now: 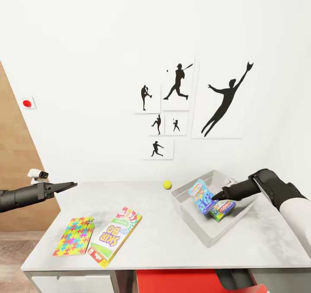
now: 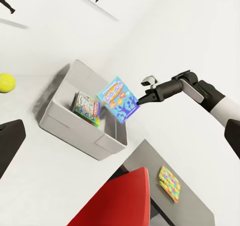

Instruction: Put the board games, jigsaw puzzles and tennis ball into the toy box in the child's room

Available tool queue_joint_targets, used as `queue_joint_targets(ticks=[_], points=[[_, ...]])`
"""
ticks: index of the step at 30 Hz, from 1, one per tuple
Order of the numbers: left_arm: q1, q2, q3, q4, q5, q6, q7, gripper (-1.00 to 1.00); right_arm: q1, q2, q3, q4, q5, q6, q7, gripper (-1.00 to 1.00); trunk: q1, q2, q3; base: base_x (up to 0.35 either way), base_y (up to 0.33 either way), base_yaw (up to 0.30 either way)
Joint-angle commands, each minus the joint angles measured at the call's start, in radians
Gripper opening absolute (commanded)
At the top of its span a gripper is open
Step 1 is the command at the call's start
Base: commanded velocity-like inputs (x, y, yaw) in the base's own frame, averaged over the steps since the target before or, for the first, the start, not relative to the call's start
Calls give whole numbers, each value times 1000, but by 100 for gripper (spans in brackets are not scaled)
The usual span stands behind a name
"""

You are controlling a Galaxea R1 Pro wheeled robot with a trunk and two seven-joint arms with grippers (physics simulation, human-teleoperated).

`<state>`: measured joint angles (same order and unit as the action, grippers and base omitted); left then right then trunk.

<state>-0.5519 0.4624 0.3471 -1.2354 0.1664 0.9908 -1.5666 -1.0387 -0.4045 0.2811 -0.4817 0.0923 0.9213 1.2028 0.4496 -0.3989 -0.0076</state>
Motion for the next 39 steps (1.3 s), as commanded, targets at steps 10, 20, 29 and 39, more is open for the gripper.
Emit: queue_joint_targets(ticks=[10,20,29,39], points=[[-120,-60,-97,5,-8,53,-4,100,0,4,3,-2,12,2,7,-100,0,-1,-16,0,0,0],[-170,-76,-130,8,-11,53,-4,100,-1,3,1,-2,12,5,7,-100,0,-1,-32,0,0,0],[-181,-76,-131,7,-11,51,-4,100,-1,4,1,-2,12,8,8,-100,0,-1,-47,0,0,0],[-203,-76,-131,0,-10,51,-4,100,-2,3,1,-3,12,8,8,-100,0,-1,-63,0,0,0]])
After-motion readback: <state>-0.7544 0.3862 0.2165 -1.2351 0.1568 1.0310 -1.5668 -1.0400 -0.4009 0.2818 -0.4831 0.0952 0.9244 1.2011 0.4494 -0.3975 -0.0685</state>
